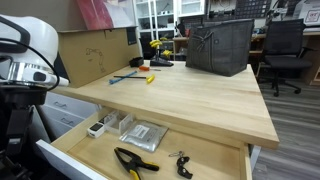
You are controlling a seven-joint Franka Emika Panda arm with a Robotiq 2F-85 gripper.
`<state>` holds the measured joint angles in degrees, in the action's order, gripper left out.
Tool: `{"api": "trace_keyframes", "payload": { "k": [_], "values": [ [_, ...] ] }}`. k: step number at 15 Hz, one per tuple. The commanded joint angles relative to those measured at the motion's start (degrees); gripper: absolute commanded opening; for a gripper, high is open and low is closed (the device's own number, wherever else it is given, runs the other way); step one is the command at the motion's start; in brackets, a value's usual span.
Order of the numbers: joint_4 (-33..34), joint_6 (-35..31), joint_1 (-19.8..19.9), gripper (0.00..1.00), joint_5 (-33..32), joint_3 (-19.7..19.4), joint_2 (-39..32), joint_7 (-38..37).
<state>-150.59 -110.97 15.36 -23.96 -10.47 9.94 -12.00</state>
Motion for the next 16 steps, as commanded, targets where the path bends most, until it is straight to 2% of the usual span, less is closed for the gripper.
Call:
{"api": "trace_keyframes", "payload": {
  "k": [1, 8, 16],
  "values": [
    [0.05, 0.1, -0.34, 1.0, -0.01, -0.31, 0.0, -0.04],
    [0.05, 0.1, -0.34, 1.0, -0.01, -0.31, 0.0, -0.04],
    [-1.8, -11.94, 0.32, 1.0, -0.46, -1.5, -1.59, -0.03]
  ]
}}
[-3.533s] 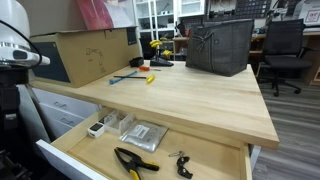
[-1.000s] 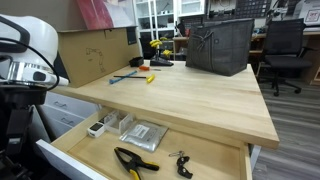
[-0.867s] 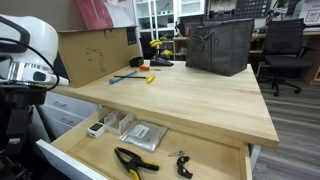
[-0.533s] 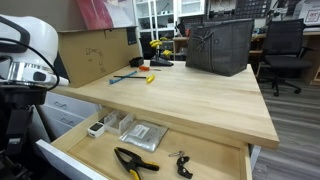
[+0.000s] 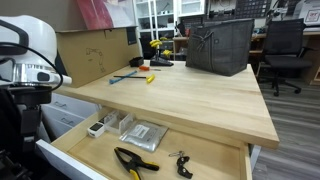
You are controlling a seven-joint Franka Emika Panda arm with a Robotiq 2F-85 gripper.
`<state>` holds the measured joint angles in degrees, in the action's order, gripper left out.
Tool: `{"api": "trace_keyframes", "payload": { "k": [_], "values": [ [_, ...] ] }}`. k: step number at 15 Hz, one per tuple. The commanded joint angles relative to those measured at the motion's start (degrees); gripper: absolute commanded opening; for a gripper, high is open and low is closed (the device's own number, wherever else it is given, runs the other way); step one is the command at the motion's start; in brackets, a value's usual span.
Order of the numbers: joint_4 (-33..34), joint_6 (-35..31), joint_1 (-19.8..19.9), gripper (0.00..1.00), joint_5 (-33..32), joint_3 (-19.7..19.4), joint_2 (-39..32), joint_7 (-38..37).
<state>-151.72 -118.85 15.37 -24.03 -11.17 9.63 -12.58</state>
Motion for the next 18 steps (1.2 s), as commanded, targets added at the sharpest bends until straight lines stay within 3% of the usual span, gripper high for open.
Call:
{"api": "trace_keyframes", "payload": {
  "k": [1, 7, 8, 10, 13, 18],
  "values": [
    [-0.67, -5.32, 0.39, 1.0, -0.41, -1.08, -1.98, 0.9],
    [0.69, -11.17, 1.01, 1.0, -2.04, -3.35, -8.38, 5.29],
    [1.18, -11.4, 1.09, 0.75, -2.3, -3.63, -9.55, 6.05],
    [1.8, -12.63, 1.08, 0.68, -3.27, -4.2, -11.4, 6.61],
    [2.79, -14.72, 0.97, 0.43, -4.16, -4.89, -14.02, 6.65],
    [2.88, -24.83, 1.18, 0.05, -5.23, -6.32, -18.79, 9.85]
  ]
}}
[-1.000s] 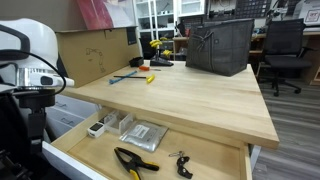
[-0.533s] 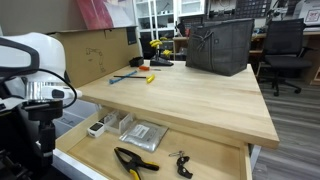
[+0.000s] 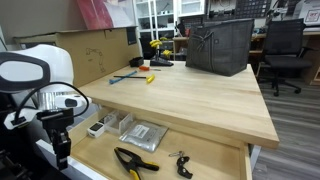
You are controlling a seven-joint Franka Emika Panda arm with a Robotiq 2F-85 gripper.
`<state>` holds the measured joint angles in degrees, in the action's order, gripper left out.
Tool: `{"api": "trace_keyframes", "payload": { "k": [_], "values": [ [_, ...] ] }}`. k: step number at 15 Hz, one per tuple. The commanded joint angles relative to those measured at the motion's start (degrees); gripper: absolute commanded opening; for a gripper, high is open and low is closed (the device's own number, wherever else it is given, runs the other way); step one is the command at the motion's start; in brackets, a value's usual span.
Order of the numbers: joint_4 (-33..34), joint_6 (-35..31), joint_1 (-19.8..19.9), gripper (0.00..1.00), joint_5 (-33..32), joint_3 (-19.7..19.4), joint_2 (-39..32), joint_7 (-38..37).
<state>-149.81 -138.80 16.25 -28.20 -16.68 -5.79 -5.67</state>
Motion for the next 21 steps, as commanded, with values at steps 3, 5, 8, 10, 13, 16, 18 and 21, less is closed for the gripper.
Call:
{"api": "trace_keyframes", "payload": {
  "k": [3, 5, 8, 10, 13, 16, 18, 21],
  "values": [
    [1.4, -8.06, 0.05, 0.0, -2.62, -1.93, -6.3, 4.38],
    [1.5, -9.18, 0.01, 0.0, -3.74, -2.74, -7.46, 5.53],
    [1.21, -13.32, 0.38, 0.0, -5.07, -3.65, -8.28, 8.12],
    [0.22, -19.94, 0.62, 0.0, -7.84, -4.98, -7.88, 8.6],
    [-0.09, -29.6, 0.93, 0.0, -11.12, -6.92, -8.54, 9.18],
    [0.03, -38.71, 1.46, 0.0, -10.12, -7.91, -10.67, 11.53],
    [0.26, -42.45, 3.26, 0.0, -10.61, -6.82, -11.92, 11.73],
    [0.54, -46.96, 4.49, 0.0, -10.57, -6.44, -13.29, 11.86]
  ]
}}
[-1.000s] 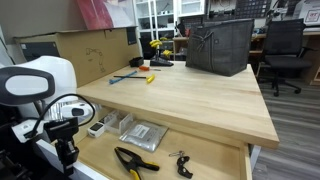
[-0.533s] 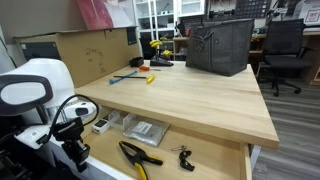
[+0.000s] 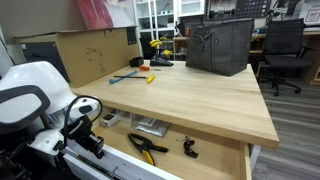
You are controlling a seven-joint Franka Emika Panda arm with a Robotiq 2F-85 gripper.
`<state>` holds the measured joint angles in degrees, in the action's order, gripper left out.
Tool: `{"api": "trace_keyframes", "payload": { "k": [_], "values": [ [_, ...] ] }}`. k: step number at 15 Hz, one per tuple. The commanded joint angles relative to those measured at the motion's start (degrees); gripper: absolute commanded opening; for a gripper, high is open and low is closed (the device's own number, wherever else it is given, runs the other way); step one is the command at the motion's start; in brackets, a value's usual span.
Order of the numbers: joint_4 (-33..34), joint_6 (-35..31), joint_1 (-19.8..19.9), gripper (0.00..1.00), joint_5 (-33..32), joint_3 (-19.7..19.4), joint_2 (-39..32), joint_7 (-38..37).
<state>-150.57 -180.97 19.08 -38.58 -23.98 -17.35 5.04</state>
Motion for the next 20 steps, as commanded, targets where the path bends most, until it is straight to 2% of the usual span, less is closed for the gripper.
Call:
{"api": "trace_keyframes", "payload": {
  "k": [1, 3, 4, 8, 9, 13, 15, 16, 20],
  "values": [
    [1.57, -6.3, 1.93, 0.0, -0.13, 1.0, -2.34, 1.05],
    [1.91, -8.74, 2.96, 0.0, 0.26, 2.04, -3.1, 0.52],
    [1.47, -9.63, 3.37, 0.0, 5.51, 3.37, -3.21, 4.86],
    [1.92, -11.85, 6.46, 0.0, 12.95, 8.52, -3.74, 8.19],
    [2.83, -11.61, 7.42, 0.0, 10.23, 9.36, -3.87, 4.91],
    [4.8, -11.29, 10.32, 0.0, 10.69, 13.36, -4.47, 5.01],
    [6.0, -11.48, 10.27, 0.0, 11.04, 14.01, -5.14, 5.06],
    [6.1, -11.64, 9.9, 0.0, 14.61, 14.64, -5.34, 7.9],
    [7.92, -11.61, 7.19, 0.0, 18.87, 14.14, -6.34, 7.61]
  ]
}}
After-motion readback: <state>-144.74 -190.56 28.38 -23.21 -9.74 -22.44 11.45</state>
